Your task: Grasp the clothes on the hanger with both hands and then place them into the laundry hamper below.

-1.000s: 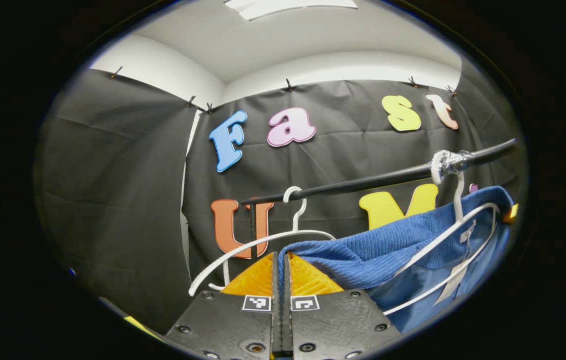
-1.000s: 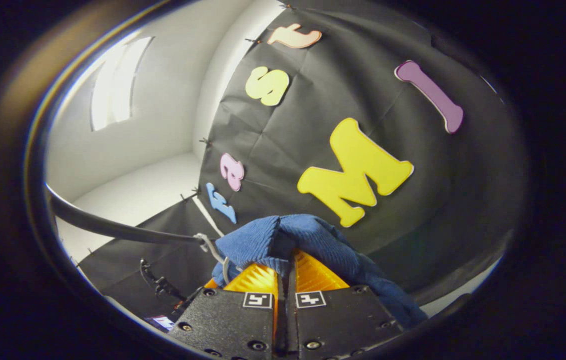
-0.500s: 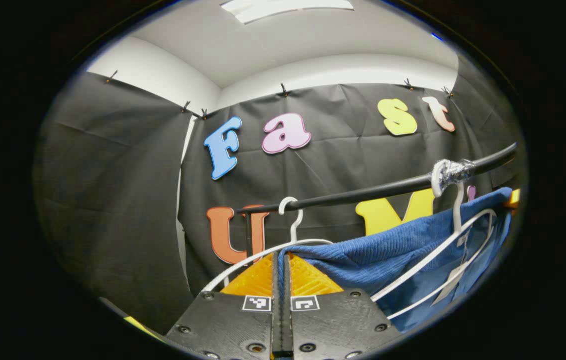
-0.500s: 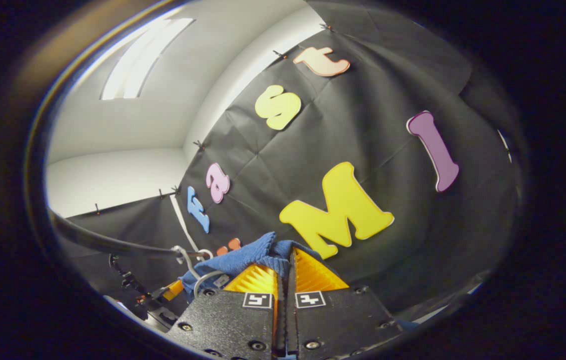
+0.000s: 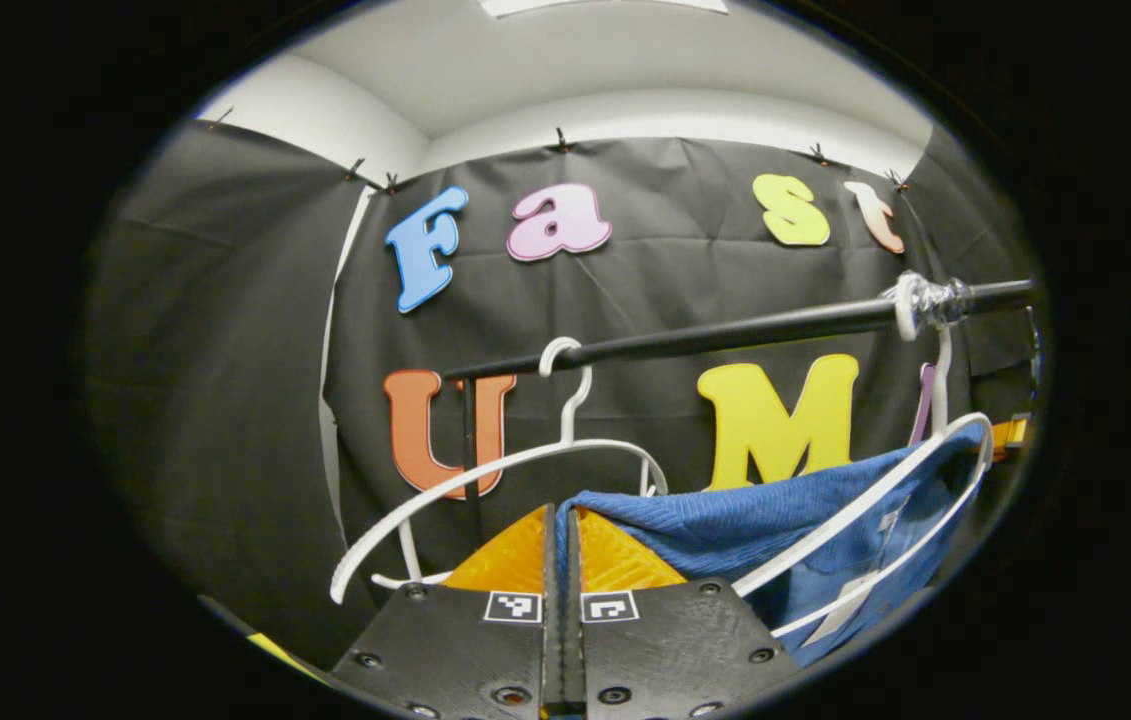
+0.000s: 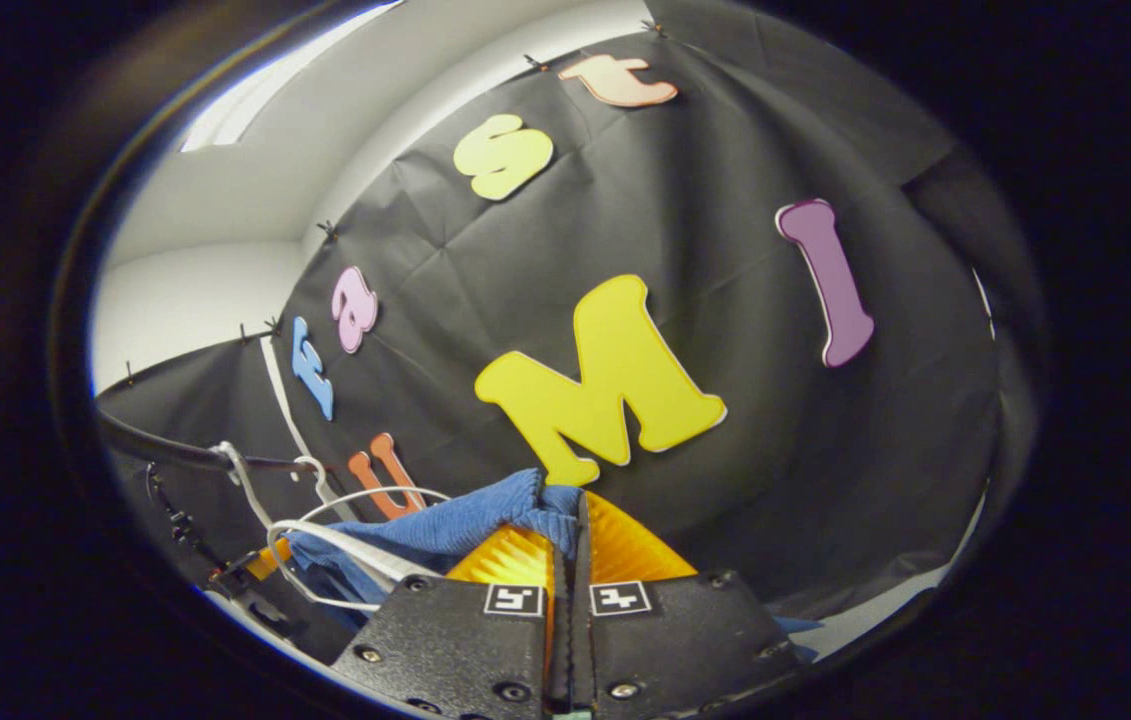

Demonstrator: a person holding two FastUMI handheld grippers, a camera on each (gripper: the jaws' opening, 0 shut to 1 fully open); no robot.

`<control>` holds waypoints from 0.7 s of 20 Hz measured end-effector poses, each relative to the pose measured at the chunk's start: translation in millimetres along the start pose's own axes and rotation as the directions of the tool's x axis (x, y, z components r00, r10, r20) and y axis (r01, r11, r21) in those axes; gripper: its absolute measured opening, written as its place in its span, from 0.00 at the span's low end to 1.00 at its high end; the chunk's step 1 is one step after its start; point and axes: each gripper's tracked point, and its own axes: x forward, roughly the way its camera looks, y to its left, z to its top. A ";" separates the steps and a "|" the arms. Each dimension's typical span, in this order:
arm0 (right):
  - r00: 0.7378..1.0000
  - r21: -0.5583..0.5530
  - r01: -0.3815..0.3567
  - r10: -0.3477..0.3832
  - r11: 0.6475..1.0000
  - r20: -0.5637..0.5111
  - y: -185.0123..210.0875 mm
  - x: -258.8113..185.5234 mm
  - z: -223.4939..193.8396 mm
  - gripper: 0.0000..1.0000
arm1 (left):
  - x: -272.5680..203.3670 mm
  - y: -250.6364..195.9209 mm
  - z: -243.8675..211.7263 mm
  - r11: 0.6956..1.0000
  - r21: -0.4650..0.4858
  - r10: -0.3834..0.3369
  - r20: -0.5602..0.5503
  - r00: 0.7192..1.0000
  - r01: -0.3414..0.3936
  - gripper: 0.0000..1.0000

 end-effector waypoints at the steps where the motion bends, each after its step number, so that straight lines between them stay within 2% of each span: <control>1: 1.000 0.003 0.002 -0.002 1.000 -0.019 -2.7 1.7 -11.2 0.04 | -1.0 6.4 -7.3 1.000 -0.020 -0.002 -0.010 1.000 0.002 0.04; 2: 0.999 0.007 0.006 -0.005 1.000 -0.043 -5.4 3.7 -24.6 0.04 | -2.7 12.0 -15.1 0.999 -0.033 -0.002 -0.027 1.000 0.001 0.00; 5: 0.994 0.024 0.017 -0.014 1.000 -0.105 -13.3 6.2 -60.0 0.04 | -9.8 22.9 -39.5 0.999 -0.035 0.005 -0.070 0.998 -0.008 0.04; 6: 0.993 0.031 0.021 -0.017 0.999 -0.115 -15.7 4.6 -70.6 0.04 | -14.7 24.9 -48.4 0.999 -0.036 0.010 -0.082 0.997 -0.013 0.00; 9: 0.986 0.020 0.049 -0.045 0.999 -0.160 -21.6 -4.4 -103.9 0.04 | -44.3 25.5 -79.5 0.999 -0.030 0.030 -0.126 0.992 -0.034 0.00; 13: 0.974 -0.027 0.048 -0.053 0.998 -0.219 -7.0 -22.6 -148.0 0.04 | -69.2 20.2 -112.5 0.999 -0.023 0.040 -0.195 0.980 -0.045 0.00; 14: 0.971 -0.043 0.046 -0.055 0.998 -0.234 -1.7 -28.3 -159.8 0.04 | -75.1 17.7 -119.1 0.999 -0.023 0.036 -0.210 0.977 -0.042 0.04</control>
